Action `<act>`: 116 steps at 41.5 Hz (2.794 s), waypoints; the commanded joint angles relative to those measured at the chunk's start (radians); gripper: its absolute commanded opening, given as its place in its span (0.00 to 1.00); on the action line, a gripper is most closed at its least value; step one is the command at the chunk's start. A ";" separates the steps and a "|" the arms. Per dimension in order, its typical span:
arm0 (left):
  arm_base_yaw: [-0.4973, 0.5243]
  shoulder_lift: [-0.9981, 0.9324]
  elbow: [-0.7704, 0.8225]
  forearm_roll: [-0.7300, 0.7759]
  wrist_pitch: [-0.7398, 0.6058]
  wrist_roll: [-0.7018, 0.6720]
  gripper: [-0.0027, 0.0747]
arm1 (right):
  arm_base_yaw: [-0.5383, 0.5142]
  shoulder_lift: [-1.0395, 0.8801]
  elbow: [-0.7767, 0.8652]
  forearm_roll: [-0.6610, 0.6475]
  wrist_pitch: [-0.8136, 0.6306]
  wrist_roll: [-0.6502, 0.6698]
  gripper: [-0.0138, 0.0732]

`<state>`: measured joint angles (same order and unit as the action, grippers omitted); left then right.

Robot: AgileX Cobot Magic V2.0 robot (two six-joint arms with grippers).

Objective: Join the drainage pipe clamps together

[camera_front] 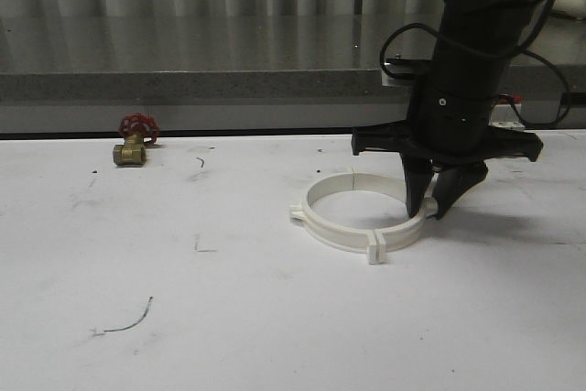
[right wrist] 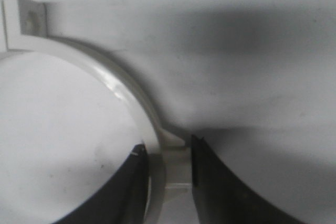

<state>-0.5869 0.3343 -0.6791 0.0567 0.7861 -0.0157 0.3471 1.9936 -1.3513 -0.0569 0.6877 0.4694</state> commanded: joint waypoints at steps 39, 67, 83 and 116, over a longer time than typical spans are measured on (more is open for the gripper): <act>0.001 0.010 -0.024 -0.008 -0.077 0.000 0.47 | -0.003 -0.759 0.056 0.064 0.130 -0.456 0.43; 0.001 0.010 -0.024 -0.008 -0.077 0.000 0.47 | -0.003 -1.693 0.781 0.047 -0.104 -0.456 0.43; 0.001 0.010 -0.024 -0.008 -0.077 0.000 0.47 | -0.003 -1.717 0.827 0.103 -0.119 -0.455 0.24; 0.032 -0.015 -0.003 0.065 -0.113 0.000 0.45 | -0.003 -1.717 0.827 0.109 -0.125 -0.455 0.08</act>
<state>-0.5845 0.3298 -0.6719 0.0663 0.7768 -0.0157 0.3471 0.2682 -0.5001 0.0498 0.6446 0.0243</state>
